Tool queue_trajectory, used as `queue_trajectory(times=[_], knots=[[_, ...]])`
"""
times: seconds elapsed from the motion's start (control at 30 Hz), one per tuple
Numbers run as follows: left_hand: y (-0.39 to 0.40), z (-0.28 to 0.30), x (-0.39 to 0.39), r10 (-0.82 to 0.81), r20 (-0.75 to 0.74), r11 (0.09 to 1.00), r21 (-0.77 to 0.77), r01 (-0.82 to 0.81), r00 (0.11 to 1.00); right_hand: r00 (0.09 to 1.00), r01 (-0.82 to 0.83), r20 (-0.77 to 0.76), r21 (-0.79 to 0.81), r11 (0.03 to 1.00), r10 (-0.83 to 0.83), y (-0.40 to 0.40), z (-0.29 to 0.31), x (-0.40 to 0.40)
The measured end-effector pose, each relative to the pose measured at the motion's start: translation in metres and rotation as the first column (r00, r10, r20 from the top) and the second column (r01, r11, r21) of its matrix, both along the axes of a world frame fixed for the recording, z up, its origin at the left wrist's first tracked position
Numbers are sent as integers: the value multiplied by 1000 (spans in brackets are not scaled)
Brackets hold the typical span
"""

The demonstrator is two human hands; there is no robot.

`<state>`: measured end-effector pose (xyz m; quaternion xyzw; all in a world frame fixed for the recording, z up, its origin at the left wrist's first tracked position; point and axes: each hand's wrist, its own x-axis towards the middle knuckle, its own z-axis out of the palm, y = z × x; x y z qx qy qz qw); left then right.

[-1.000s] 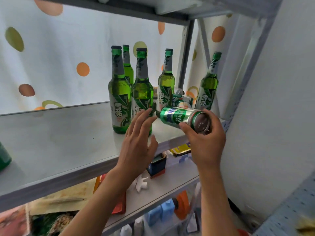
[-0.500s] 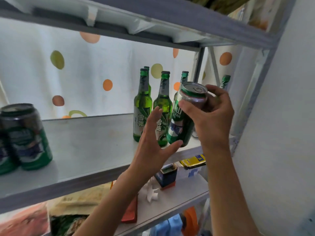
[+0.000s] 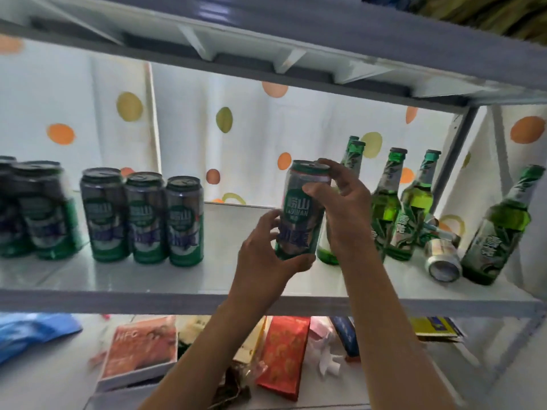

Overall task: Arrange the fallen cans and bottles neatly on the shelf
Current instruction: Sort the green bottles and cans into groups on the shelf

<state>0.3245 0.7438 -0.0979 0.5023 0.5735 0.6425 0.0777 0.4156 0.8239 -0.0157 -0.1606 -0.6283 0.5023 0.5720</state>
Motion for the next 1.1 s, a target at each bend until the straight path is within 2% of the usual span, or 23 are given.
queue_trajectory(times=[0.23, 0.4, 0.53, 0.73, 1.0, 1.1], knots=[[-5, -11, -35, 230, -13, 971, -59, -230, 973, 977, -162, 144, 31, 986, 156, 3, -12, -46], [-4, -24, -46, 353, 16, 931, -110, -349, 936, 940, -214, 283, 58, 975, 189, 9, -21, -60], [-3, -32, -54, 424, -1, 897, -142, -419, 906, 908, -216, 392, 137, 967, 147, 17, -30, -67], [-3, -38, -61, 500, 1, 851, -186, -491, 866, 884, -207, 460, 214, 955, 89, 22, -41, -73], [0, -39, -64, 567, 10, 812, -176, -557, 824, 798, -113, 579, 413, 904, -165, 23, -55, -74], [1, -40, -62, 586, -34, 794, -177, -582, 809, 789, -87, 581, 427, 900, -199, 23, -61, -74]])
